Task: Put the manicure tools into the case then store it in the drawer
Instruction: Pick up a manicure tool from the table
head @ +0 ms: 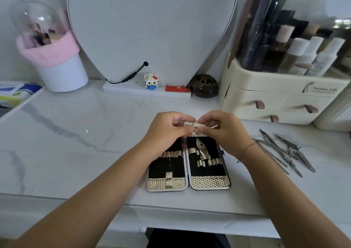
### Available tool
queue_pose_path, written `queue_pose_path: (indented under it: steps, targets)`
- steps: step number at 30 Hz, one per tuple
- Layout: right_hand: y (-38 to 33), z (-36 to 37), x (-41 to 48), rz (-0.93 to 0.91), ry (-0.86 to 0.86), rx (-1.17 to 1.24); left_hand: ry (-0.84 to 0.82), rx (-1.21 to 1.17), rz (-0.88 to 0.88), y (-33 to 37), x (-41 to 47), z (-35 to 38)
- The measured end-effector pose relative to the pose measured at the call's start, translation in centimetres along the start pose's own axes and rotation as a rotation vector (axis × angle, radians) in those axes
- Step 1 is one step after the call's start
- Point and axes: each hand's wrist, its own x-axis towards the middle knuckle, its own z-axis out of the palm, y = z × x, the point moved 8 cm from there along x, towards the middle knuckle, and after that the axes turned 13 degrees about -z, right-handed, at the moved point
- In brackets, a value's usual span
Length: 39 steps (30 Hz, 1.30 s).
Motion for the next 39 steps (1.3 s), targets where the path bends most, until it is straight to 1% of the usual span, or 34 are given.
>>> queue_pose_path:
  steps: [5,8,12,14,16,18,20,21,23,24,26,27,29,32,33,37,39]
  targets:
    - [1.0,0.8,-0.2,0.089,0.025,0.232,-0.005,0.007,0.025,-0.4,0.1,0.1]
    - [1.3,0.7,-0.3,0.131,0.033,0.452,-0.059,-0.092,-0.001,-0.4,0.0,0.5]
    - [1.5,1.1,-0.2,0.172,0.038,0.803,-0.076,-0.184,-0.055,-0.6,0.2,0.5]
    - [1.6,1.3,-0.1,0.169,0.046,0.905,-0.078,-0.217,-0.088,-0.7,0.3,0.4]
    - [1.4,1.1,0.0,0.118,0.044,0.900,-0.064,-0.252,-0.120,-0.9,0.3,0.2]
    - [1.1,0.9,0.0,0.061,0.032,0.775,-0.037,-0.283,-0.149,-1.2,0.4,-0.1]
    - [0.7,0.7,0.0,0.013,0.016,0.536,-0.005,-0.296,-0.167,-1.3,0.4,-0.4]
    - [0.5,0.6,0.0,-0.005,0.036,0.398,0.009,-0.301,-0.171,-1.4,0.4,-0.6]
    - [0.2,-0.3,-0.1,-0.013,0.158,0.205,0.026,-0.324,-0.171,-1.3,0.4,-0.9]
    - [0.4,-0.7,-0.2,0.015,0.225,0.198,0.030,-0.334,-0.164,-1.2,0.3,-1.0]
    - [1.2,-1.5,-0.6,0.103,0.327,0.327,0.023,-0.324,-0.145,-1.0,0.3,-1.0]
    - [1.6,-1.7,-0.8,0.149,0.346,0.396,0.012,-0.309,-0.137,-0.9,0.2,-0.8]
    - [2.1,-1.5,-1.0,0.211,0.298,0.445,0.003,-0.287,-0.126,-0.8,0.1,-0.5]
    - [1.8,-0.4,-1.3,0.216,0.169,0.465,0.032,-0.283,-0.119,-0.8,0.3,-0.7]
    - [1.7,-0.3,-1.3,0.209,0.174,0.469,0.032,-0.277,-0.120,-0.8,0.3,-0.8]
    - [1.9,-1.4,-1.4,0.199,0.327,0.549,-0.014,-0.249,-0.120,-0.9,0.3,-0.4]
    - [1.8,-1.5,-1.3,0.181,0.344,0.575,-0.023,-0.238,-0.107,-0.9,0.3,-0.2]
